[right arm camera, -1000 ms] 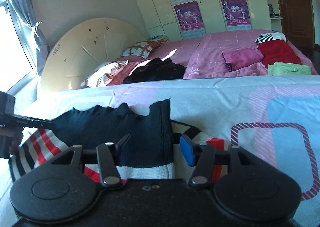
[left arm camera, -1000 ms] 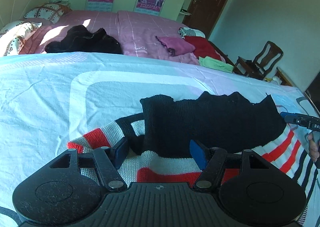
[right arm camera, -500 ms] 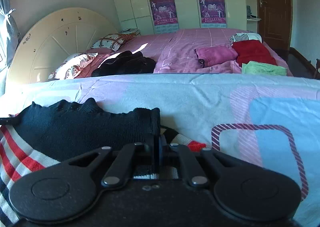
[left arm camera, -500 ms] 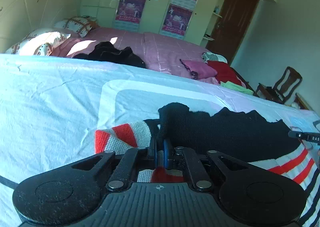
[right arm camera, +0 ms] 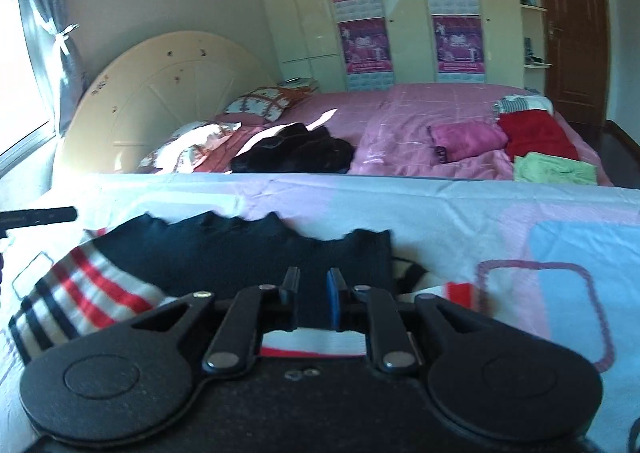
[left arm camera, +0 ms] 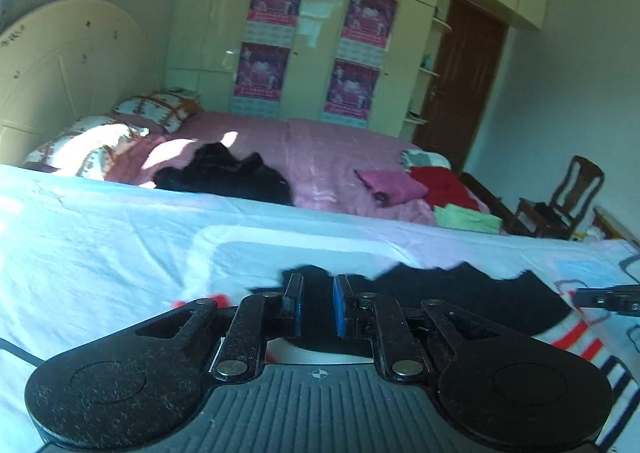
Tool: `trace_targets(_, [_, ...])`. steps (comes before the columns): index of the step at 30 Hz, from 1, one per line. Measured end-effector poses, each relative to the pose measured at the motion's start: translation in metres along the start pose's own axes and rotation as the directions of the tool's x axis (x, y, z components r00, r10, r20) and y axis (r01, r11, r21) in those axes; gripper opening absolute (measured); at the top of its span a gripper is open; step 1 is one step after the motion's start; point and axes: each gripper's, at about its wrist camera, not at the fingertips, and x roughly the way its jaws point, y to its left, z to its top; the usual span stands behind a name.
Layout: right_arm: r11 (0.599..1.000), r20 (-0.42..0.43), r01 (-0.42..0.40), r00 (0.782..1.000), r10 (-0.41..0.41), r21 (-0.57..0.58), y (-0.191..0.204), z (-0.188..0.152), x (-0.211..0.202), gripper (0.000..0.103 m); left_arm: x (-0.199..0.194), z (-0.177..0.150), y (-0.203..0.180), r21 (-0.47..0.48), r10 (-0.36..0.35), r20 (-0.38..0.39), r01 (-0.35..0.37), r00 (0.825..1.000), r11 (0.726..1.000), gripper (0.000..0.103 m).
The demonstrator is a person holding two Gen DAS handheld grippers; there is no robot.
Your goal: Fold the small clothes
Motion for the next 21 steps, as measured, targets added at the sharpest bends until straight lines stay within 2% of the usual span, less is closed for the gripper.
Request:
trace_targets(2, [0.998,-0.026,-0.062,0.998,0.061,-0.006,0.026,-0.008,0.012,0.018,0.012,-0.014,-0.039,0.038,-0.061,-0.037,0.063,0.997,0.997,0.035])
trace_targets(3, [0.997,-0.04,-0.076,0.996,0.075,-0.024,0.039,-0.012,0.017,0.019,0.016,-0.023,-0.058,0.064,-0.061,-0.035,0.063,0.998,0.996,0.06])
trace_targets(4, [0.995,-0.054,-0.077,0.996,0.074,-0.059,0.051,-0.017,0.022,0.021,0.021,-0.032,-0.074,0.094,-0.061,-0.052,0.065,0.997,0.993,0.068])
trace_targets(6, [0.989,-0.069,-0.064,0.996,0.055,-0.135,0.07,-0.029,0.026,0.027,0.031,-0.046,-0.095,0.172,-0.068,-0.1,0.085,0.993,0.981,0.069])
trace_targets(8, [0.979,-0.059,-0.013,0.998,0.001,-0.201,0.074,-0.037,0.028,0.026,0.039,-0.062,-0.103,0.252,0.0,-0.125,0.032,0.992,0.967,0.069])
trace_targets(10, [0.982,-0.033,0.059,0.997,-0.066,-0.182,0.06,-0.038,0.021,0.026,0.032,-0.065,-0.081,0.165,-0.042,-0.112,0.06,0.993,0.985,0.069])
trace_targets(13, [0.98,-0.029,0.169,0.985,-0.173,-0.109,0.016,-0.042,0.003,0.026,0.016,-0.065,-0.051,0.169,0.027,-0.101,-0.01,0.994,0.986,0.069])
trace_targets(14, [0.981,-0.03,0.176,0.983,-0.18,-0.086,0.002,-0.044,-0.004,0.019,0.011,-0.065,-0.04,0.169,0.044,-0.098,-0.027,0.994,0.985,0.069])
trace_targets(15, [0.982,-0.022,0.181,0.983,-0.182,-0.057,-0.012,-0.049,-0.012,0.017,0.007,-0.066,-0.028,0.165,0.069,-0.1,-0.052,0.993,0.985,0.069])
trace_targets(18, [0.984,-0.037,0.176,0.984,-0.176,-0.004,-0.026,-0.052,-0.022,0.017,0.0,-0.064,-0.013,0.128,0.058,-0.104,-0.044,0.993,0.991,0.069])
trace_targets(19, [0.983,-0.04,0.181,0.983,-0.181,0.008,-0.023,-0.05,-0.025,0.018,0.001,-0.061,-0.021,0.133,0.087,-0.108,-0.073,0.99,0.988,0.069])
trace_targets(20, [0.983,-0.031,0.182,0.983,-0.182,0.006,-0.017,-0.048,-0.03,0.024,-0.005,-0.058,-0.028,0.121,0.096,-0.103,-0.084,0.99,0.989,0.069])
trace_targets(21, [0.985,-0.008,0.174,0.985,-0.174,-0.002,-0.008,-0.046,-0.038,0.028,-0.013,-0.057,-0.034,0.111,0.081,-0.084,-0.071,0.993,0.991,0.069])
